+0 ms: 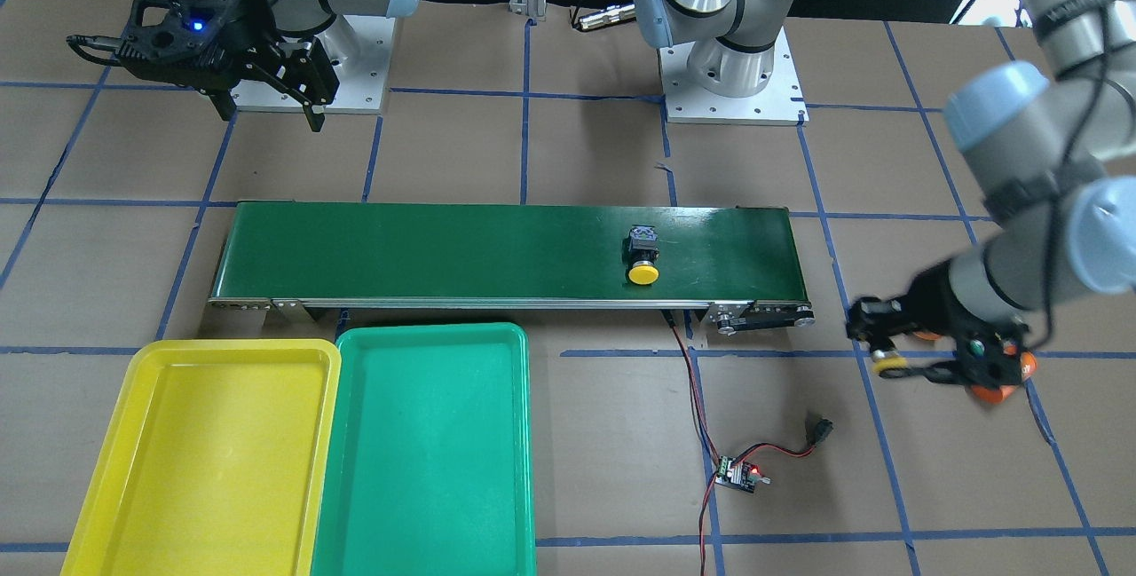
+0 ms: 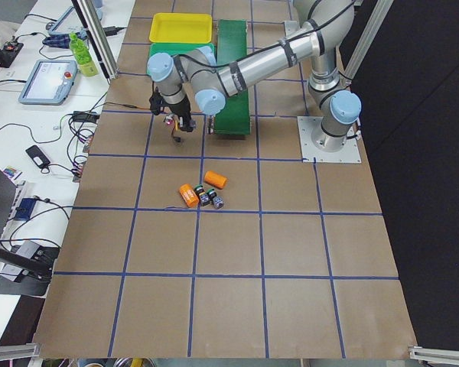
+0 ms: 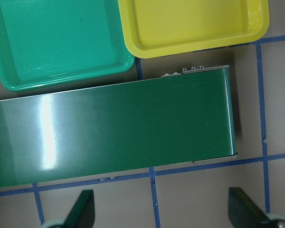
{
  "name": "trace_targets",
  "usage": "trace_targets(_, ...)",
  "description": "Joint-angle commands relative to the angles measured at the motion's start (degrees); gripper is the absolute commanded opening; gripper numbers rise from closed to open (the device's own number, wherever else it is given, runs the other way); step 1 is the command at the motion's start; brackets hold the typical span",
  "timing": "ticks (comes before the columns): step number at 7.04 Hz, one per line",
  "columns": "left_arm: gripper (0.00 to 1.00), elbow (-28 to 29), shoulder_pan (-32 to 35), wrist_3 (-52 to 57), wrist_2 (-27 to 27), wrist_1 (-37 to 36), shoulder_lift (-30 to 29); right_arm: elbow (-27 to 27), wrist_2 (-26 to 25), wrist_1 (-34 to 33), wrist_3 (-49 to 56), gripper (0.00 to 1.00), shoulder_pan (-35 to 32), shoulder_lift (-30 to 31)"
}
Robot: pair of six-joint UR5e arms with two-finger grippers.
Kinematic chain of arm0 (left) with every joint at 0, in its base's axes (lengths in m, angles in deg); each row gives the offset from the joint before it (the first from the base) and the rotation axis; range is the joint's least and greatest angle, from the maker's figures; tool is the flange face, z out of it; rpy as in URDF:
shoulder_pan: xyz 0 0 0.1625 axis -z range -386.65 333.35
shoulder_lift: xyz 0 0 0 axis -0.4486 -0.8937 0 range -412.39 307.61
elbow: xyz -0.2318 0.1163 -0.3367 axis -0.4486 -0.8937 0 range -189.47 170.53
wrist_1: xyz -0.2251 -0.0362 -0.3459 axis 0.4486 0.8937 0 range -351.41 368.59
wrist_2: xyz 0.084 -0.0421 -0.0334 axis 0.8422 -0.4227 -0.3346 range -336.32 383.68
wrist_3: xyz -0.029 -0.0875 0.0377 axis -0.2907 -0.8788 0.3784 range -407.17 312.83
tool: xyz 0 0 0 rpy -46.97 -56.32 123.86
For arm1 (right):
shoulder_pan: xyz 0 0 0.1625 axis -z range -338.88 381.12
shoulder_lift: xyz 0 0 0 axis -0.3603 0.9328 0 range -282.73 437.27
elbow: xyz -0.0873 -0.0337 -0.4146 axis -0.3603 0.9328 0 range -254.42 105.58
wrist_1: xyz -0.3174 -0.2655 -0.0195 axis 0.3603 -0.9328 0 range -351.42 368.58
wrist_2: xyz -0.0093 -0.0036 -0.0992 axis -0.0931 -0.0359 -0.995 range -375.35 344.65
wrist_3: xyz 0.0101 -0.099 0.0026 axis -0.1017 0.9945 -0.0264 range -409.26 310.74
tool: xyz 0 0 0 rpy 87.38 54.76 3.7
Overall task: Sort buttons by color to trays
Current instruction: 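Grasp another yellow-capped button with the left gripper and carry it to the belt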
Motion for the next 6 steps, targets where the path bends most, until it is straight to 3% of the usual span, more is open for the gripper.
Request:
trace_targets(1, 0.00, -10.96, 7.33, -8.94, -0.21, -2.24, 9.03, -0.01, -0.05, 0.07, 0.00, 1.00, 0.00, -0.04)
trace_targets(4, 0.00, -20.99, 11.15, -10.91, -0.21, -16.10, 8.10, -0.01, -0.05, 0.07, -0.09, 1.00, 0.00, -0.04)
trace_targets(5, 0.17, -22.76, 11.24, -9.96, 0.14, -16.41, 8.00, -0.09, 0.12, -0.02, -0.09, 1.00, 0.00, -0.04)
trace_targets(6, 0.69, -23.38, 11.41, -10.56, 0.14, -16.41, 7.74, -0.44, 0.30, -0.28, -0.18, 1.00, 0.00, -0.04)
